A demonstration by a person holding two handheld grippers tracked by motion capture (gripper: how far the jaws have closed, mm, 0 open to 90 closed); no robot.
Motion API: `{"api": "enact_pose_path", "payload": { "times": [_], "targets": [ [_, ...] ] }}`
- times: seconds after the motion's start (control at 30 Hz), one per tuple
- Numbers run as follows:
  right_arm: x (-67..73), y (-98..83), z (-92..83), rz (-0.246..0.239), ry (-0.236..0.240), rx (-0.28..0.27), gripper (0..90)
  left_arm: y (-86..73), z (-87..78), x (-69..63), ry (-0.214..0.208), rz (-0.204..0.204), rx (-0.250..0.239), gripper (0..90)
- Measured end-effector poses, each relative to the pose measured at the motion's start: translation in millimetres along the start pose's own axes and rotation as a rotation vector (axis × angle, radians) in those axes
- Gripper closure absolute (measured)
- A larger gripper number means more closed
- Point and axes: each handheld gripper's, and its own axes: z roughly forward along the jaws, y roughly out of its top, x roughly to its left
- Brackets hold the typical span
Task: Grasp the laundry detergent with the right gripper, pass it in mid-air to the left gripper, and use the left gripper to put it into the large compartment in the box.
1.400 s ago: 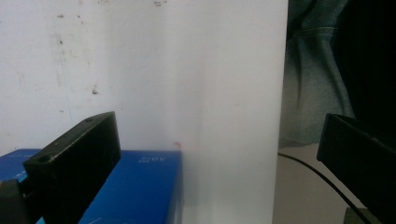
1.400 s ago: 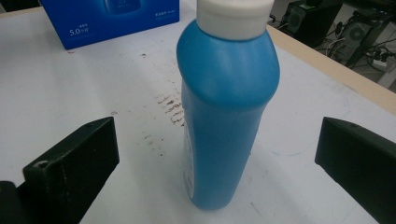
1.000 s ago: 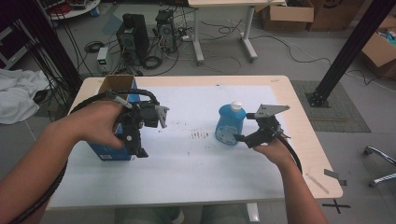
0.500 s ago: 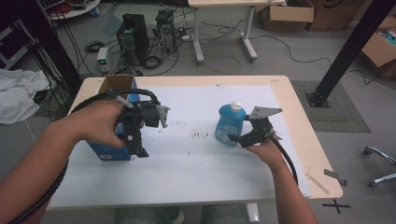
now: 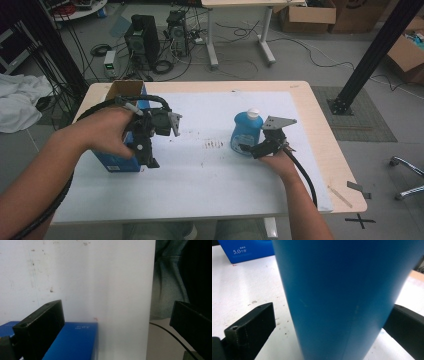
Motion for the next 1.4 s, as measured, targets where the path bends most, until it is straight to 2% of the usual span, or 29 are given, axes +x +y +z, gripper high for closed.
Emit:
{"api": "enact_pose_path", "payload": {
  "times": [0.13,0.2,0.5,1.03,1.4],
  "targets": [
    [-0.1,-1.9,1.3,0.0,0.001,-0.003,2.4,0.0,-0.7,-0.7,0.005,0.002,-0.004,0.1],
    [0.0,-3.7,1.0,0.004,0.004,-0.014,6.4,0.0,-1.3,-0.9,0.003,0.003,0.002,0.1],
    [-3.1,-7.3,1.9,0.018,-0.012,-0.003,14.2,-1.1,-0.1,-0.7,0.004,-0.002,0.0,0.1],
    [-4.1,-7.8,4.7,0.026,0.043,-0.019,25.8,1.6,2.5,1.1,0.0,-0.005,0.0,0.1],
    [-4.7,-8.4,4.7,0.031,0.049,-0.029,30.1,2.0,2.9,1.8,-0.001,-0.002,0.004,0.1]
  ]
}}
